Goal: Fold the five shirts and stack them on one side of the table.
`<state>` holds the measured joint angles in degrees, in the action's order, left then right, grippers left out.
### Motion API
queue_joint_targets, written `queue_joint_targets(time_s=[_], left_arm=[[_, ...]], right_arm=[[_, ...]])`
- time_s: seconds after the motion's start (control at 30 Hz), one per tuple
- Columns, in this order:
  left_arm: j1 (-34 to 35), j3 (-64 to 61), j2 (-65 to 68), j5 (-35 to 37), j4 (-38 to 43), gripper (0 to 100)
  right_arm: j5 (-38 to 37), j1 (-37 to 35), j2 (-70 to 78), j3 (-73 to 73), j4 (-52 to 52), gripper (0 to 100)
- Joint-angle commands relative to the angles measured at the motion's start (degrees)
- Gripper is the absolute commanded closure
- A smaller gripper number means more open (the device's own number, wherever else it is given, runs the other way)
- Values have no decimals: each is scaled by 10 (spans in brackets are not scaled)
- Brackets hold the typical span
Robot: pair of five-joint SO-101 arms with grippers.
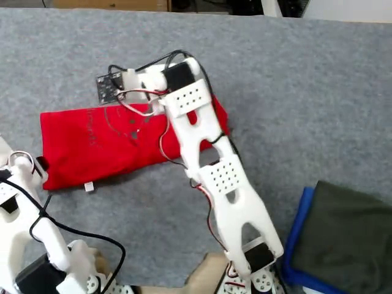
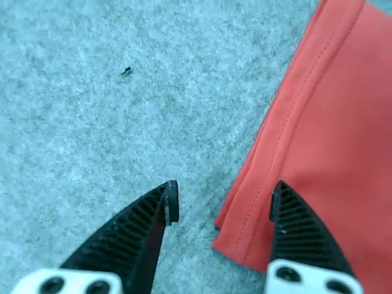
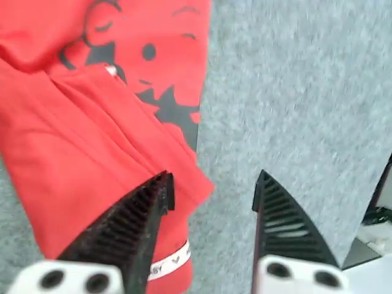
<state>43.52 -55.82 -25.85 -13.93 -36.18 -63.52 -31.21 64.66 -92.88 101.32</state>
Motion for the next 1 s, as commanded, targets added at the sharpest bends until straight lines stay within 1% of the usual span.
queue_joint_targets(time_s=[0.0, 0.13, 0.17, 0.23, 0.3, 0.37, 0.47, 0.57, 0.63, 0.83, 0.97], left_arm=[[-4, 3, -8, 4, 6, 750], [-4, 18, -8, 6, -1, 747], [-4, 36, -8, 7, -25, 747], [-9, 100, -3, 9, -121, 746], [-31, 174, 23, 13, -207, 745], [-55, 251, 72, 14, -265, 745], [-84, 360, 171, 13, -327, 736], [-92, 477, 275, 12, -403, 664], [-91, 561, 337, 11, -448, 655], [-87, 788, 487, 11, -526, 655], [-88, 893, 568, 10, -569, 655]], right_arm=[[25, 27, -53, -9, 11, 844], [65, 50, -109, 24, 11, 956], [77, 57, -125, 37, 11, 973], [96, 77, -160, 76, 11, 979], [99, 100, -195, 128, 11, 979], [99, 123, -230, 189, 11, 979], [96, 146, -279, 283, 11, 979], [89, 156, -322, 361, 10, 979], [83, 160, -344, 400, 9, 980], [84, 159, -370, 444, 8, 981], [86, 158, -371, 445, 9, 981]])
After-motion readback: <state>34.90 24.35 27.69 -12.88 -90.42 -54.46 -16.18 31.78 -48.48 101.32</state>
